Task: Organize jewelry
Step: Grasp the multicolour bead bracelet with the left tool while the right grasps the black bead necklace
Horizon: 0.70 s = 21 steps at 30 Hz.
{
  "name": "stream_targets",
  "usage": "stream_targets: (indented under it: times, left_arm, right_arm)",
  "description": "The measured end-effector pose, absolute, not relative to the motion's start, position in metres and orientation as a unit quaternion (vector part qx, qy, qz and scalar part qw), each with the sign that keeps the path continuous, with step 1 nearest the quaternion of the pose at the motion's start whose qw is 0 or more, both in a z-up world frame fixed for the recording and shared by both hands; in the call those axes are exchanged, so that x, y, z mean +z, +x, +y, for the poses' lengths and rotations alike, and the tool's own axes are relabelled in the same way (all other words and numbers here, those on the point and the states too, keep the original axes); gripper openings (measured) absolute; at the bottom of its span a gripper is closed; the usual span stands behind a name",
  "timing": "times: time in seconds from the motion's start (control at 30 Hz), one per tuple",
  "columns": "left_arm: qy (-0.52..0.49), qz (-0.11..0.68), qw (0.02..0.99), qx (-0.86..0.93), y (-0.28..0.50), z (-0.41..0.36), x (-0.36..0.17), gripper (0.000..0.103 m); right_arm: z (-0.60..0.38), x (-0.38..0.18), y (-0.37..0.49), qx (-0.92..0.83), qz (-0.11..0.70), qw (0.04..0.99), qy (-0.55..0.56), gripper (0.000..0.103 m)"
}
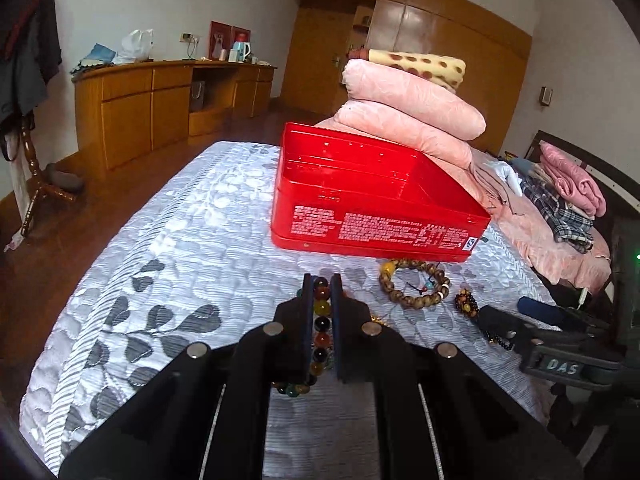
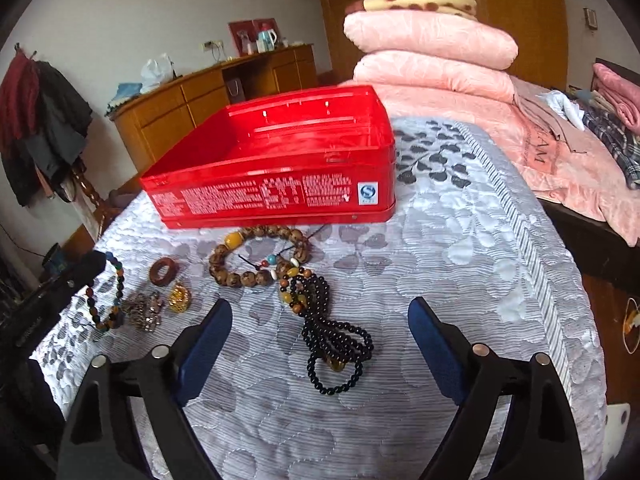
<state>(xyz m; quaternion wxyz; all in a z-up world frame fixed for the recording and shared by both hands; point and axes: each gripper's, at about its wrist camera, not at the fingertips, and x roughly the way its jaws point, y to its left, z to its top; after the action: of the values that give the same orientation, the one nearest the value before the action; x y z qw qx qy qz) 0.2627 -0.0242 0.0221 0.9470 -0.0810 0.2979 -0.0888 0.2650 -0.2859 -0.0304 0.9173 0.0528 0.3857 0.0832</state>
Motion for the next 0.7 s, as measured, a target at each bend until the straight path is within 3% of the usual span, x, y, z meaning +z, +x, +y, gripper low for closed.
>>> stream_targets:
  times: [0.2,0.43,0.63,0.7]
  left_arm:
    - [-0.086,0.300,0.945,-0.100,0.266,-0.026,0.020,0.007]
    - [-0.070,0.313,0.942,-0.098,0.268,-0.031,0.017,0.007]
    - [-0.065,0.320,0.939,-0.106,0.267,-0.034,0.013,0.007]
    - [-0.065,0.323,0.938,-0.108,0.267,-0.036,0.012,0.007]
  right_arm:
    - [-0.286,-0.039,0.264,0.104,0.406,0.905,0.073,0.072]
    - [-0.287,-0.037,0.267,0.078,0.407,0.908,0.061,0.072]
    - [-0.290,-0.040,0.276,0.067,0.421,0.902,0.060,0.053]
    - [-0.290,-0.039,0.277,0.062,0.420,0.904,0.056,0.041]
